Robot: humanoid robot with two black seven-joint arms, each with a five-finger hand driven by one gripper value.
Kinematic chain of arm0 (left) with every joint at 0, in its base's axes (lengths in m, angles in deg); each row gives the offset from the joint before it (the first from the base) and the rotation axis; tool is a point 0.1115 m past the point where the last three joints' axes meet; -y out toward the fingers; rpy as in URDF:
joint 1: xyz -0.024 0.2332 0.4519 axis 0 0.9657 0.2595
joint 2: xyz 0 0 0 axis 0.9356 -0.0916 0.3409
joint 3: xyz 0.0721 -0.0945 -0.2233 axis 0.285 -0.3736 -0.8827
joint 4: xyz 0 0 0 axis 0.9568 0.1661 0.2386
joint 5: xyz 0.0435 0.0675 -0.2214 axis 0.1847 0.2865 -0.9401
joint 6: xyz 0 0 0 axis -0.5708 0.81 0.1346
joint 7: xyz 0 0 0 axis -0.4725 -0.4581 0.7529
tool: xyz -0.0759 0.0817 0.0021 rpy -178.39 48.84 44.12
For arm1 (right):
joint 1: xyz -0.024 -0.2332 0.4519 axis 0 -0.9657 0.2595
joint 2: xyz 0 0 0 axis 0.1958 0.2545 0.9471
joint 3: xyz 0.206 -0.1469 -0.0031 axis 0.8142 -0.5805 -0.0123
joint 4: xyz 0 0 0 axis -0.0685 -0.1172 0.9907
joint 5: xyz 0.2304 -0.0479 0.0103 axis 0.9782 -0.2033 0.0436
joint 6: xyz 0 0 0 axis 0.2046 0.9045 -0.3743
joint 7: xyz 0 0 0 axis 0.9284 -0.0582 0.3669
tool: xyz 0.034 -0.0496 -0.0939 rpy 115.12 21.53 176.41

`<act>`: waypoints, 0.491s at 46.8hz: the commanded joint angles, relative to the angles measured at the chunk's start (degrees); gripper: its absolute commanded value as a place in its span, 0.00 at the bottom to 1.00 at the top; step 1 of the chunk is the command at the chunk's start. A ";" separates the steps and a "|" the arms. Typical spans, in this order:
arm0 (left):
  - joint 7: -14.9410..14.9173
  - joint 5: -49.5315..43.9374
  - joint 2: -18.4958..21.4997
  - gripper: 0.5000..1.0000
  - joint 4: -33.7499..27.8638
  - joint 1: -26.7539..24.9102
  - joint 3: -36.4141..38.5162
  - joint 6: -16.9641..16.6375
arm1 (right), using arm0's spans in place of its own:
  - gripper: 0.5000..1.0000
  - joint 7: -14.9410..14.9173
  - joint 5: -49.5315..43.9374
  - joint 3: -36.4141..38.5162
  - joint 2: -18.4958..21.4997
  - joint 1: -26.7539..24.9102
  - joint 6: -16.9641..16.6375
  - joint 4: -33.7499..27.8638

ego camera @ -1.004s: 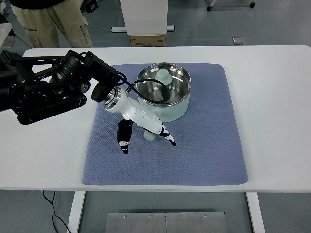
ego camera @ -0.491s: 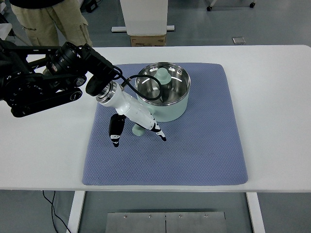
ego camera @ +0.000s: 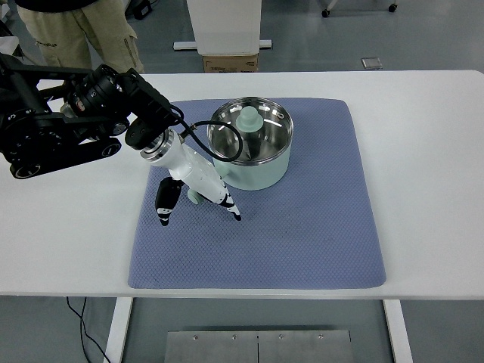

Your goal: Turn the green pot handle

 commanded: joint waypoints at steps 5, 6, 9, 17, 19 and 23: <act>-0.04 0.45 0.08 1.00 0.27 -0.67 2.35 -1.65 | 1.00 0.00 0.00 0.00 0.00 0.00 -0.03 0.00; -0.04 0.62 0.08 1.00 0.27 -0.85 2.61 -1.83 | 1.00 0.00 0.00 0.00 0.00 0.00 -0.03 0.00; 0.05 1.06 0.17 1.00 0.27 -1.20 3.05 -2.27 | 1.00 0.00 0.00 0.00 0.00 0.00 0.06 0.00; -0.04 2.99 1.31 1.00 0.36 -1.46 3.32 -2.36 | 1.00 0.00 0.00 0.00 0.00 0.00 0.06 0.00; -0.04 3.52 1.58 1.00 0.36 -1.64 3.32 -2.36 | 1.00 0.00 0.00 0.00 0.00 0.00 -0.03 0.00; -0.04 4.31 2.37 1.00 0.53 -1.99 3.41 -2.36 | 1.00 0.00 0.00 0.00 0.00 0.00 -0.03 0.00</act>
